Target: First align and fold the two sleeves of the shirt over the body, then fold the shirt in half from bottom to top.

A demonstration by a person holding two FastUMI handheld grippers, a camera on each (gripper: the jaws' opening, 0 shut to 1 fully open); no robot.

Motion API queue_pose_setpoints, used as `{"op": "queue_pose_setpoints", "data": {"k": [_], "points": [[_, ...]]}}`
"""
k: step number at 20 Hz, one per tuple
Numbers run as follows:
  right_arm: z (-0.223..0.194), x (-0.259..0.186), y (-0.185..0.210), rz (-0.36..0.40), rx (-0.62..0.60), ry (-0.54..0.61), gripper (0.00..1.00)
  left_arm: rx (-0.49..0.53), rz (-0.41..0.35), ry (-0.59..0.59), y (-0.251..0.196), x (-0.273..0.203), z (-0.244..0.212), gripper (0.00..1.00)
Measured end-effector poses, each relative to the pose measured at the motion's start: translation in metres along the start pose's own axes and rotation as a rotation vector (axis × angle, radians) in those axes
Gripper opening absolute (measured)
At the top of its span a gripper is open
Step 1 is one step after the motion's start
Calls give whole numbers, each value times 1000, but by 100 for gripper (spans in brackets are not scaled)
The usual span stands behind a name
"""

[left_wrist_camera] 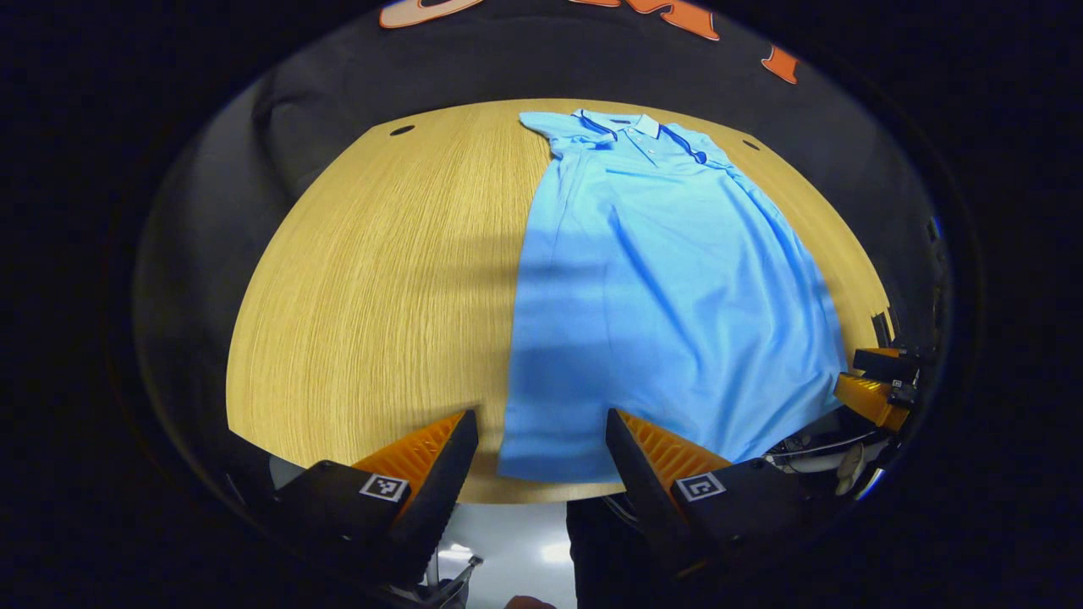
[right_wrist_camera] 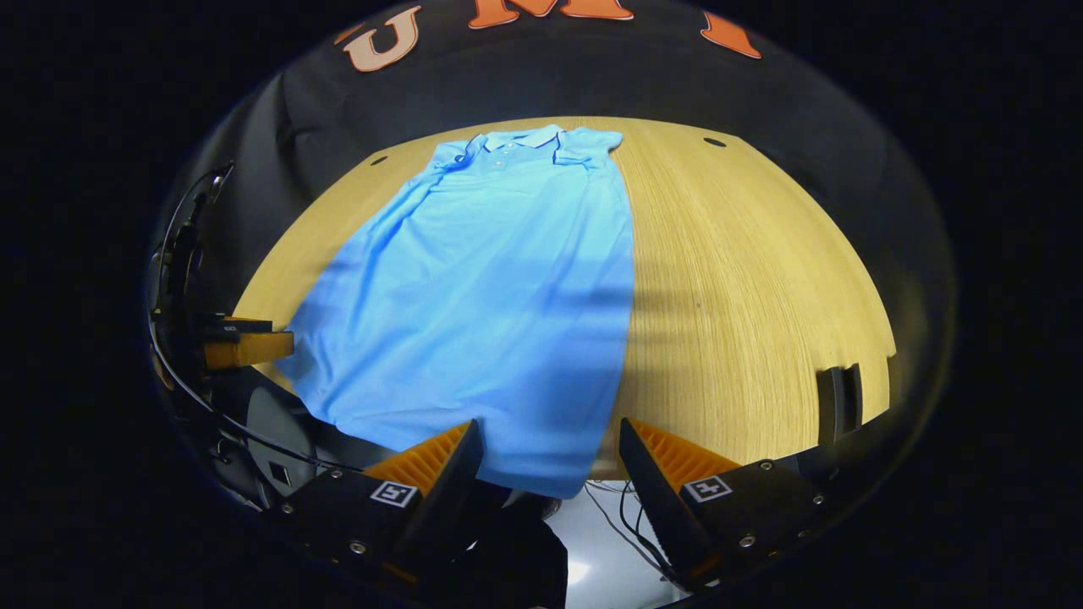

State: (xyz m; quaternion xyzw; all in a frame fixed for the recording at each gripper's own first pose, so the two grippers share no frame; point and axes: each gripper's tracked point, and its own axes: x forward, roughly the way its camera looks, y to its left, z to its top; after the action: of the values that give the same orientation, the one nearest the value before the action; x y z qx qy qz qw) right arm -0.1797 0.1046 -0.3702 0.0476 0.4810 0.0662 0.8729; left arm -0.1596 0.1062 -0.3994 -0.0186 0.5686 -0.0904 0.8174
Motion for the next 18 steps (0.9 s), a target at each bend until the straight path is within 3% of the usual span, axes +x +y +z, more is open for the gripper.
{"op": "queue_pose_setpoints", "data": {"k": [6,10,11,12,14,15,18], "points": [[-2,5,-11,-63,-80,-5,86,26,8,-48,-1,10,5,99],[0,6,-23,-121,10,-21,46,24,11,-59,-9,6,5,99],[1,5,-27,-136,54,-22,31,26,12,-49,-13,8,-3,80],[1,6,-27,-139,78,-17,21,32,6,-46,-20,7,-1,64],[1,5,-29,-143,79,-2,10,35,16,-42,-32,9,0,35],[1,5,-29,-146,87,7,5,43,14,-36,-37,9,0,13],[3,4,-29,-135,144,21,1,21,-33,-44,-49,7,1,7]]}}
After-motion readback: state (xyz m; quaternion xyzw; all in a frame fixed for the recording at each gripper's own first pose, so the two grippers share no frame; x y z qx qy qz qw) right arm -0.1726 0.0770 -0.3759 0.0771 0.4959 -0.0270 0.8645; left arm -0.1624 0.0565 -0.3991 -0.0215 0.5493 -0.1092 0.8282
